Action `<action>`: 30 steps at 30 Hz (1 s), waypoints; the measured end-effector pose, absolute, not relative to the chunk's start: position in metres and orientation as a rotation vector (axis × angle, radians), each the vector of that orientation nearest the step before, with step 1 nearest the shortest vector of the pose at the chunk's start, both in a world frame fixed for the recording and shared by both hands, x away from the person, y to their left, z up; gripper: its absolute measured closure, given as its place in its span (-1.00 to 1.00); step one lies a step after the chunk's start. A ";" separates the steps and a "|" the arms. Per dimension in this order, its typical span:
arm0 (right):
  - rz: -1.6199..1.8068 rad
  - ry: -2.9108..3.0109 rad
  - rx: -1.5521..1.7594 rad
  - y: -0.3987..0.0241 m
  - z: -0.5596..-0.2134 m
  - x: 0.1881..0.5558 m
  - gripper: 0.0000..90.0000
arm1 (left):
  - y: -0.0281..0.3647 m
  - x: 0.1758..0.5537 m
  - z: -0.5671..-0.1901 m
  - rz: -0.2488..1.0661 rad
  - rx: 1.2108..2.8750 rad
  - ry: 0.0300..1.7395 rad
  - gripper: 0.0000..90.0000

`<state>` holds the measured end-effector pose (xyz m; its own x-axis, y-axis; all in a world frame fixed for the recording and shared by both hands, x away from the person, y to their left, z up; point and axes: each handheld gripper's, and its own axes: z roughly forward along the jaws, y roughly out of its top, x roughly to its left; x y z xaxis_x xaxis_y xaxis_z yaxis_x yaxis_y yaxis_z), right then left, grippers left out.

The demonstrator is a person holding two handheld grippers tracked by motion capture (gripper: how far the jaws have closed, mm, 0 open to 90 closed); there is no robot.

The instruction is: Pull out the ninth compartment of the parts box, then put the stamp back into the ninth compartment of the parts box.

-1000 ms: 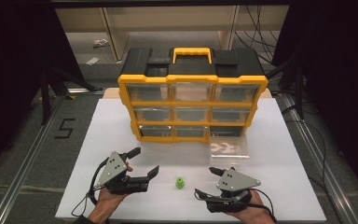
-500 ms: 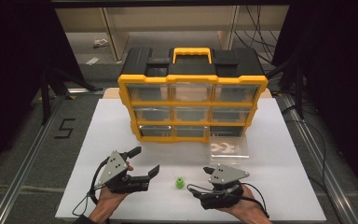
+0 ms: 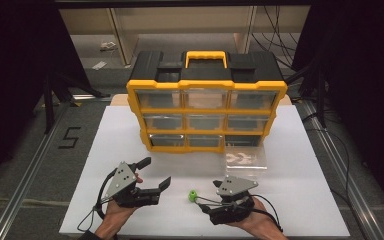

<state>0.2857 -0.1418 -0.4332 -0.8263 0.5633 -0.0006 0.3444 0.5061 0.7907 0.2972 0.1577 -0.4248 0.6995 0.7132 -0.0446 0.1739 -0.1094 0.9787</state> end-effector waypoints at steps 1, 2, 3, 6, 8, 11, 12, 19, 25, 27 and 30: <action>1.220 2.495 0.768 -0.141 -0.434 0.286 -0.51 | 0.158 0.297 -0.425 0.533 1.650 0.729 -0.70; 1.216 2.498 0.772 -0.141 -0.434 0.287 -0.51 | 0.158 0.297 -0.425 0.532 1.649 0.729 -0.70; 1.211 2.498 0.776 -0.140 -0.435 0.287 -0.51 | 0.158 0.297 -0.425 0.533 1.650 0.727 -0.70; 1.204 2.502 0.775 -0.139 -0.436 0.289 -0.52 | 0.158 0.297 -0.425 0.535 1.652 0.722 -0.70; 1.199 2.508 0.781 -0.138 -0.437 0.290 -0.52 | 0.158 0.297 -0.425 0.535 1.652 0.725 -0.70; 1.185 2.515 0.785 -0.135 -0.439 0.293 -0.52 | 0.158 0.297 -0.424 0.536 1.649 0.726 -0.70; 1.181 2.517 0.788 -0.134 -0.439 0.294 -0.52 | 0.158 0.297 -0.424 0.537 1.648 0.725 -0.70; 1.133 2.546 0.809 -0.124 -0.446 0.301 -0.52 | 0.160 0.297 -0.423 0.539 1.638 0.721 -0.70; 1.071 2.578 0.815 -0.113 -0.453 0.307 -0.51 | 0.159 0.296 -0.422 0.540 1.636 0.721 -0.70; 1.055 2.595 0.803 -0.110 -0.456 0.308 -0.50 | 0.160 0.296 -0.422 0.542 1.638 0.720 -0.70; 1.025 2.614 0.796 -0.104 -0.460 0.310 -0.49 | 0.160 0.296 -0.422 0.541 1.636 0.721 -0.70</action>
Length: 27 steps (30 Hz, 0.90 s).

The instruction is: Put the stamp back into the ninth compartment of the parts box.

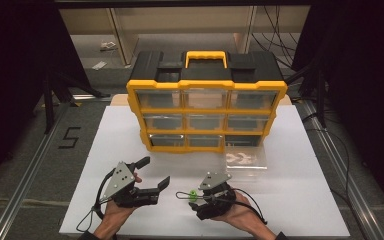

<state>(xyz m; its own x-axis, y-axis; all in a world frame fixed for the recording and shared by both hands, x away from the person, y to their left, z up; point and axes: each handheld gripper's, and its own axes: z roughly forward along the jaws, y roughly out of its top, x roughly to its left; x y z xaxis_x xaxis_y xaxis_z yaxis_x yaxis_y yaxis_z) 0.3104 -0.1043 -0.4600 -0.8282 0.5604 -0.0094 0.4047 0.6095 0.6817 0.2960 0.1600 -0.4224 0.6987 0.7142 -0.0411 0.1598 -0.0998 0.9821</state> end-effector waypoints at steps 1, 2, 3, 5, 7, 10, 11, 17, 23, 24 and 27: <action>1.007 2.616 0.792 -0.103 -0.461 0.311 -0.48 | 0.160 0.296 -0.422 0.541 1.635 0.723 -0.70; 0.994 2.619 0.790 -0.101 -0.462 0.312 -0.47 | 0.160 0.296 -0.423 0.541 1.635 0.723 -0.70; 0.984 2.624 0.791 -0.100 -0.464 0.313 -0.47 | 0.160 0.296 -0.423 0.541 1.635 0.723 -0.70; 0.971 2.640 0.805 -0.097 -0.466 0.315 -0.45 | 0.160 0.296 -0.423 0.541 1.635 0.721 -0.70; 0.953 2.648 0.811 -0.095 -0.467 0.317 -0.44 | 0.160 0.296 -0.422 0.542 1.634 0.723 -0.70; 0.932 2.655 0.813 -0.092 -0.468 0.320 -0.40 | 0.160 0.296 -0.422 0.543 1.632 0.725 -0.70; 0.931 2.659 0.825 -0.092 -0.468 0.320 -0.37 | 0.161 0.296 -0.422 0.544 1.631 0.725 -0.70; 0.903 2.683 0.805 -0.089 -0.472 0.323 -0.23 | 0.161 0.296 -0.422 0.545 1.631 0.725 -0.70; 0.892 2.700 0.799 -0.086 -0.475 0.326 -0.11 | 0.161 0.296 -0.422 0.546 1.630 0.725 -0.70; 0.890 2.699 0.789 -0.086 -0.475 0.326 -0.09 | 0.161 0.296 -0.422 0.546 1.630 0.726 -0.70; 0.883 2.701 0.797 -0.085 -0.476 0.327 -0.03 | 0.161 0.296 -0.422 0.545 1.631 0.725 -0.70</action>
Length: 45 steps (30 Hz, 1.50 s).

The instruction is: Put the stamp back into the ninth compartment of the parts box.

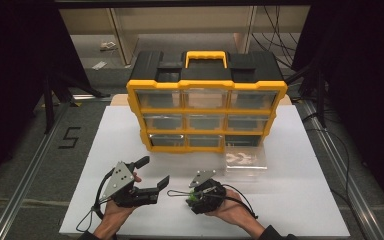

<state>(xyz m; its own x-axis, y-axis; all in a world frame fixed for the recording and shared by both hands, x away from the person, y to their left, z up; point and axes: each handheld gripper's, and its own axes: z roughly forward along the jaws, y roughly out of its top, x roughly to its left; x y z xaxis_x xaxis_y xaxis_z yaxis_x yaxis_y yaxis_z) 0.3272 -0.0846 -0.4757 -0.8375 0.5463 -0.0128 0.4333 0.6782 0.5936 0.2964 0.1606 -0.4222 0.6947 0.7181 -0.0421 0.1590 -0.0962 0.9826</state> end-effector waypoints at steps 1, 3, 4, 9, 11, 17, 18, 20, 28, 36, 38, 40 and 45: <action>0.887 2.703 0.788 -0.084 -0.476 0.328 -0.01 | 0.161 0.296 -0.422 0.545 1.630 0.725 -0.70; 0.882 2.707 0.796 -0.083 -0.477 0.328 0.02 | 0.161 0.296 -0.422 0.545 1.631 0.725 -0.70; 0.875 2.709 0.796 -0.083 -0.477 0.328 0.04 | 0.161 0.296 -0.422 0.545 1.631 0.725 -0.70; 0.873 2.718 0.780 -0.080 -0.479 0.329 0.14 | 0.161 0.296 -0.422 0.545 1.631 0.725 -0.70; 0.870 2.717 0.776 -0.080 -0.479 0.329 0.17 | 0.161 0.296 -0.422 0.543 1.631 0.725 -0.70; 0.867 2.719 0.785 -0.079 -0.480 0.329 0.27 | 0.161 0.296 -0.422 0.544 1.631 0.724 -0.70; 0.868 2.721 0.785 -0.078 -0.479 0.329 0.29 | 0.161 0.296 -0.422 0.543 1.631 0.724 -0.70; 0.868 2.724 0.784 -0.079 -0.479 0.329 0.34 | 0.160 0.296 -0.422 0.544 1.631 0.724 -0.70; 0.883 2.696 0.786 -0.082 -0.475 0.330 0.44 | 0.161 0.296 -0.422 0.543 1.630 0.724 -0.70; 0.962 2.622 0.771 -0.091 -0.455 0.331 0.45 | 0.161 0.296 -0.422 0.543 1.631 0.722 -0.70; 0.969 2.603 0.770 -0.094 -0.450 0.331 0.45 | 0.161 0.296 -0.422 0.543 1.629 0.724 -0.70; 0.984 2.590 0.777 -0.098 -0.447 0.331 0.45 | 0.161 0.296 -0.422 0.545 1.628 0.725 -0.70; 1.009 2.552 0.800 -0.109 -0.436 0.332 0.45 | 0.161 0.296 -0.422 0.542 1.629 0.724 -0.70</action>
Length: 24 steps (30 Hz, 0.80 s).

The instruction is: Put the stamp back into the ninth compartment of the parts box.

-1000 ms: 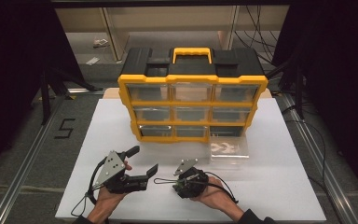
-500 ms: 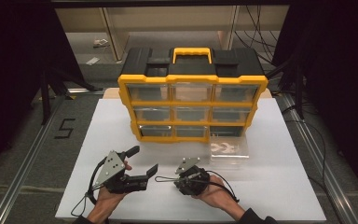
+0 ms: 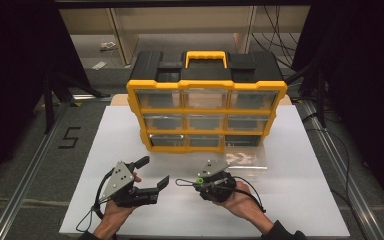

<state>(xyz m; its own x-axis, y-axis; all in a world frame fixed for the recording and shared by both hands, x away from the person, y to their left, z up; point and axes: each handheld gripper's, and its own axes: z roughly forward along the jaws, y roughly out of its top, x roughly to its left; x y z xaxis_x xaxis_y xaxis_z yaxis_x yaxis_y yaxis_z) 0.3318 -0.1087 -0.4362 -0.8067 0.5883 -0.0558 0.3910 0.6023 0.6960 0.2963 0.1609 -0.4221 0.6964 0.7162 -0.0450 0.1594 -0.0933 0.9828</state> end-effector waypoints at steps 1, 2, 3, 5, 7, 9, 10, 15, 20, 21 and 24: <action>1.012 2.548 0.800 -0.111 -0.434 0.332 0.45 | 0.161 0.296 -0.422 0.541 1.628 0.725 -0.70; 1.016 2.541 0.801 -0.113 -0.432 0.332 0.45 | 0.161 0.296 -0.422 0.542 1.628 0.726 -0.70; 1.025 2.534 0.808 -0.115 -0.430 0.332 0.45 | 0.161 0.296 -0.422 0.543 1.628 0.726 -0.70; 1.032 2.523 0.809 -0.118 -0.427 0.333 0.45 | 0.161 0.296 -0.422 0.544 1.628 0.725 -0.70; 1.041 2.513 0.815 -0.120 -0.425 0.333 0.45 | 0.161 0.296 -0.422 0.543 1.629 0.722 -0.70; 1.045 2.510 0.815 -0.121 -0.423 0.333 0.45 | 0.161 0.296 -0.422 0.544 1.631 0.721 -0.70; 1.048 2.508 0.816 -0.122 -0.422 0.332 0.45 | 0.161 0.296 -0.422 0.544 1.631 0.722 -0.70; 1.055 2.501 0.816 -0.123 -0.420 0.333 0.45 | 0.161 0.296 -0.422 0.544 1.630 0.721 -0.70; 1.067 2.495 0.816 -0.125 -0.417 0.333 0.45 | 0.161 0.296 -0.422 0.545 1.632 0.720 -0.70; 1.071 2.491 0.818 -0.125 -0.417 0.332 0.45 | 0.161 0.296 -0.422 0.545 1.631 0.720 -0.70; 1.078 2.481 0.815 -0.126 -0.414 0.333 0.45 | 0.161 0.296 -0.422 0.544 1.631 0.719 -0.70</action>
<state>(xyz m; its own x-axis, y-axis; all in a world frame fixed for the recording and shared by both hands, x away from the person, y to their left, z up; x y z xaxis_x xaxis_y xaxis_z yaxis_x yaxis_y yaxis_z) 0.3329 -0.1261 -0.4143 -0.7879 0.6130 -0.0587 0.3754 0.5536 0.7434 0.2958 0.1609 -0.4215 0.6981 0.7148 -0.0401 0.1555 -0.0967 0.9831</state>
